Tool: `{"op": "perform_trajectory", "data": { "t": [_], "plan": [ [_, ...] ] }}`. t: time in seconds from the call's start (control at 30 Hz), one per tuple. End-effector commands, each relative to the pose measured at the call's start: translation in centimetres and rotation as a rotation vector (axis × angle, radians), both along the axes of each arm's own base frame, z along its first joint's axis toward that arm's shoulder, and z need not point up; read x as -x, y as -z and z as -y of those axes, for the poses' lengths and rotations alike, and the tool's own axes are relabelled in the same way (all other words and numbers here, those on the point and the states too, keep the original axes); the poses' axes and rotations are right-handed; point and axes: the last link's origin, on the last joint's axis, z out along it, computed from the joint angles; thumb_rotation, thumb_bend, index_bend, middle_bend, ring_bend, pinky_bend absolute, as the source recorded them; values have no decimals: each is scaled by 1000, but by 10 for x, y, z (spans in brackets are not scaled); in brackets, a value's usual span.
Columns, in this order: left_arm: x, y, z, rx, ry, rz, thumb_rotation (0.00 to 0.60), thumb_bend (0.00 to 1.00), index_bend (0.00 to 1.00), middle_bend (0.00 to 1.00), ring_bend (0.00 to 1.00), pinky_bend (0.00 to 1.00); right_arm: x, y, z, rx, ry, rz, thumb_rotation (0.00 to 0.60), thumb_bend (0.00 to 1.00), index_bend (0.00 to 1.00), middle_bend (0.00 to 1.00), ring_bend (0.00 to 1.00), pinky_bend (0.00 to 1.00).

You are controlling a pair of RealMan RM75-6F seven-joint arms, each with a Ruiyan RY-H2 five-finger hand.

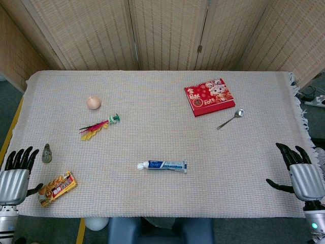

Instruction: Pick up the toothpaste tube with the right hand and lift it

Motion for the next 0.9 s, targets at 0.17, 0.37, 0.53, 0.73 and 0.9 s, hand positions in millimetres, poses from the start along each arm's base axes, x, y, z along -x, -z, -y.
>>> {"op": "perform_trajectory", "data": {
  "t": [0.17, 0.37, 0.53, 0.73, 0.9],
  "plan": [
    [-1, 0, 0, 1, -2, 4, 600, 145, 126, 85, 66, 0, -1, -1, 0, 4, 2, 0, 499, 173, 95, 164, 216, 99],
    [0, 0, 2, 11, -9, 12, 600, 144, 126, 85, 66, 0, -3, -1, -1, -1, -8, 3, 508, 173, 98, 165, 216, 99],
    [0, 0, 2, 12, -7, 7, 600, 145, 129, 85, 68, 0, -6, 4, 3, -28, -24, 1, 516, 172, 100, 170, 218, 101],
    [-3, -2, 0, 6, 8, 13, 600, 145, 134, 85, 69, 0, -25, 18, 14, -95, -99, 8, 555, 173, 113, 198, 234, 116],
    [-3, -1, 0, 12, 7, 13, 600, 145, 135, 85, 70, 0, -51, 34, 29, -163, -175, -6, 563, 172, 117, 206, 246, 132]
  ]
}}
